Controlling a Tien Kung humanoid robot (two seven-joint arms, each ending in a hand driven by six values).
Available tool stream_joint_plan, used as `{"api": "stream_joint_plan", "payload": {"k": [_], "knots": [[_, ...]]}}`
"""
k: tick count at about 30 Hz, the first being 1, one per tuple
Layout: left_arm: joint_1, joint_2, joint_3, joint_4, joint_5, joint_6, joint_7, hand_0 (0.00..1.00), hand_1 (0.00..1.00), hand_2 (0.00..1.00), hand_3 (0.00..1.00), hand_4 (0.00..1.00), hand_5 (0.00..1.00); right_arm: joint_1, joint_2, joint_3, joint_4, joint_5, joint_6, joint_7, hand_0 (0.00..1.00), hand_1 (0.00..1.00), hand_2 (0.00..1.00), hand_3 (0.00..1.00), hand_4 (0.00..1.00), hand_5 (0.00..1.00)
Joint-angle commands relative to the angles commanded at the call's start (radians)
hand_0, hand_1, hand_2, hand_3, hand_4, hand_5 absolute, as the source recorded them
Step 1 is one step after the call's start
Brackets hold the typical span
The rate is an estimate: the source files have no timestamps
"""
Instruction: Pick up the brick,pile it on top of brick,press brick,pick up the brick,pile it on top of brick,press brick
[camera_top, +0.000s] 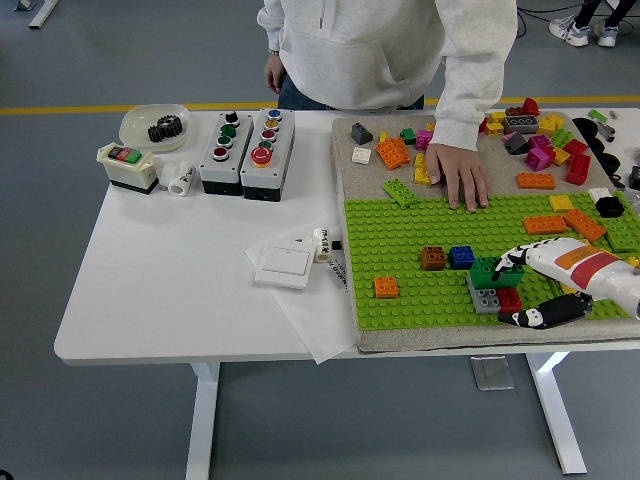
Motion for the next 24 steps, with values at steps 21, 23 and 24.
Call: {"api": "stream_joint_plan", "payload": {"k": [21,23,24], "knots": [[-0.003,0.000,0.010,0.001,-0.016,0.004,-0.006,0.762,0.757,0.765,0.598,0.664,0.596,-0.032,0.035,0.156,-0.062,0.269,-0.097,0.082,0.835,0.791,0.830,0.835,0.906,0.587],[-0.004,0.000,0.011,0.002,-0.017,0.005,-0.007,0.762,0.757,0.765,0.598,0.664,0.596,-0.033,0.043,0.176,-0.078,0.331,-0.095,0.104,0.835,0.791,0.830,0.835,0.906,0.587],[-0.004,0.000,0.010,0.002,-0.016,0.006,-0.007,0.762,0.757,0.765,0.598,0.664,0.596,-0.032,0.047,0.183,-0.086,0.362,-0.089,0.110,0.835,0.791,0.830,0.835,0.906,0.587]]}}
